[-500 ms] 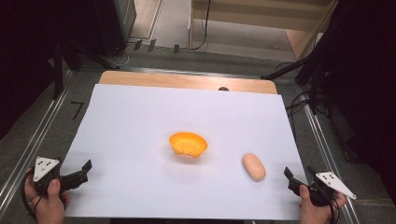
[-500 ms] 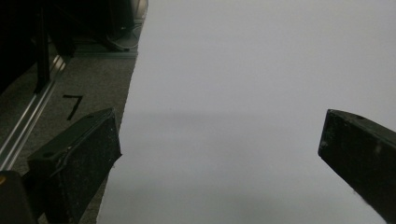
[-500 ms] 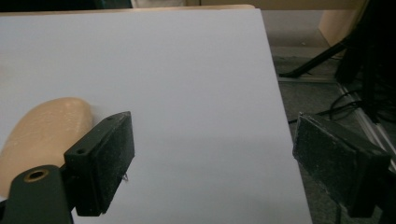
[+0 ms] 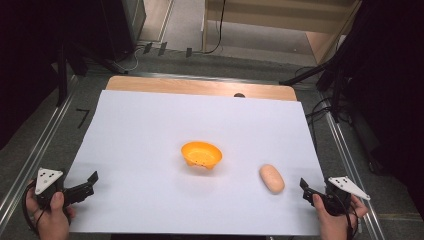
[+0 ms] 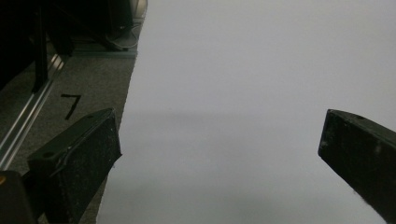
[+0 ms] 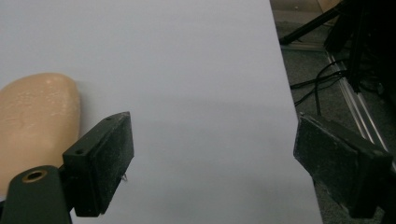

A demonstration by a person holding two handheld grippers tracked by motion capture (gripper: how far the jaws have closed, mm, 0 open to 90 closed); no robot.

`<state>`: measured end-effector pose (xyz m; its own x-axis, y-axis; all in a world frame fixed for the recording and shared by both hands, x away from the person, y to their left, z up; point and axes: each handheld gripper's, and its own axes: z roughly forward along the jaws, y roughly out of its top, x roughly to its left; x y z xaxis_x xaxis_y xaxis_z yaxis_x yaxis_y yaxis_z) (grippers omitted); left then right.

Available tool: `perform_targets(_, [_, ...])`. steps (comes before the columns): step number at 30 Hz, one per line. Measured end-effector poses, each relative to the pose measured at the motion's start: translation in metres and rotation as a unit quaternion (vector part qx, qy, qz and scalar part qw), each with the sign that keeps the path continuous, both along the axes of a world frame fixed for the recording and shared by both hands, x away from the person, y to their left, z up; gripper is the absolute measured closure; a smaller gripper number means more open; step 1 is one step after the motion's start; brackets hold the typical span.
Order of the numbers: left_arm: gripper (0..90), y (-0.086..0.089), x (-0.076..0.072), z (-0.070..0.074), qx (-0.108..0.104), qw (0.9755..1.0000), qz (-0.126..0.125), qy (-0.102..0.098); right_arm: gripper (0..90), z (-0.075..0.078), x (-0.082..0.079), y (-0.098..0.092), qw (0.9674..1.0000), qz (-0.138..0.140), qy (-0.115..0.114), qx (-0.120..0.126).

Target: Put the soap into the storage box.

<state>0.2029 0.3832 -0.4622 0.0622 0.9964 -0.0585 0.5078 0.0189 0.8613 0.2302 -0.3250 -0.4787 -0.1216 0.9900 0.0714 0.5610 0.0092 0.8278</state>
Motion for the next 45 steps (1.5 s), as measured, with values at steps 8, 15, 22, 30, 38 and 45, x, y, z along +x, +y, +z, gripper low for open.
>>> perform_targets(8, [0.0, 0.0, 0.001, 0.0, 0.0, 1.0, 0.0, 0.002, 6.4, 0.007, 0.006, 0.016, 0.9975, 0.008, 0.068, 0.017])
perform_targets(15, [0.0, 0.0, 0.001, 0.0, 0.001, 1.0, 0.0, 0.003, 9.7, 0.013, 0.01, 0.034, 0.9935, 0.024, 0.108, 0.029])
perform_targets(22, [0.0, -0.001, 0.001, 0.0, 0.002, 1.0, 0.003, 0.003, 13.1, 0.019, 0.017, 0.052, 0.9877, 0.044, 0.144, 0.042])
perform_targets(30, [0.0, -0.001, 0.001, 0.0, 0.003, 1.0, 0.004, 0.002, 12.9, 0.026, 0.026, 0.071, 0.9805, 0.081, 0.174, 0.044])
perform_targets(38, [0.0, -0.001, 0.001, 0.0, 0.005, 1.0, 0.006, 0.003, 13.6, 0.023, 0.046, 0.093, 0.9668, 0.105, 0.232, 0.018])
perform_targets(45, [0.0, -0.001, 0.0, 0.0, 0.002, 1.0, 0.005, 0.001, 27.4, 0.017, 0.056, 0.105, 0.9625, 0.117, 0.24, -0.048])
